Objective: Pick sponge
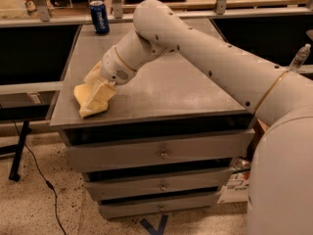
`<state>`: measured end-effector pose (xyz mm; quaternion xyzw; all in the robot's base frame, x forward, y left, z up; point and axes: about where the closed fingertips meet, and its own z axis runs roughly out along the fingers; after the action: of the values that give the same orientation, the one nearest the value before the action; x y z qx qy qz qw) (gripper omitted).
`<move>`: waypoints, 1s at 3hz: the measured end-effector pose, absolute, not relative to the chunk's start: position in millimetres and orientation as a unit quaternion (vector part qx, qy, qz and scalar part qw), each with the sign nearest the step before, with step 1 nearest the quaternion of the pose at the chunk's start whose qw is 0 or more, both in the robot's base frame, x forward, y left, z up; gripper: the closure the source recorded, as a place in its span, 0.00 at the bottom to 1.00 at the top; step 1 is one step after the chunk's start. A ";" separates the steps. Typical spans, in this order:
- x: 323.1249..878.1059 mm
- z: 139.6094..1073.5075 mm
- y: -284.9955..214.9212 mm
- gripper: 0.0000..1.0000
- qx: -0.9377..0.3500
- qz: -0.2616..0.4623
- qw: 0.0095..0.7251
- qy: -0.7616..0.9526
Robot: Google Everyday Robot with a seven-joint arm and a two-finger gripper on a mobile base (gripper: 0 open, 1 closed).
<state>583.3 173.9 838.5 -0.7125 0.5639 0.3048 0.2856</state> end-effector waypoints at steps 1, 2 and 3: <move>581.8 836.0 170.5 0.64 -0.713 0.303 0.284 0.565; 579.7 833.3 164.8 0.88 -0.711 0.300 0.285 0.569; 579.6 834.8 160.0 1.00 -0.709 0.295 0.291 0.571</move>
Offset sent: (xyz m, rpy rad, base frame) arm -0.0039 -0.0208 -0.0059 -0.0128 -0.0096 -0.0355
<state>579.6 160.0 834.8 -0.7086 0.5709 0.2954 0.2910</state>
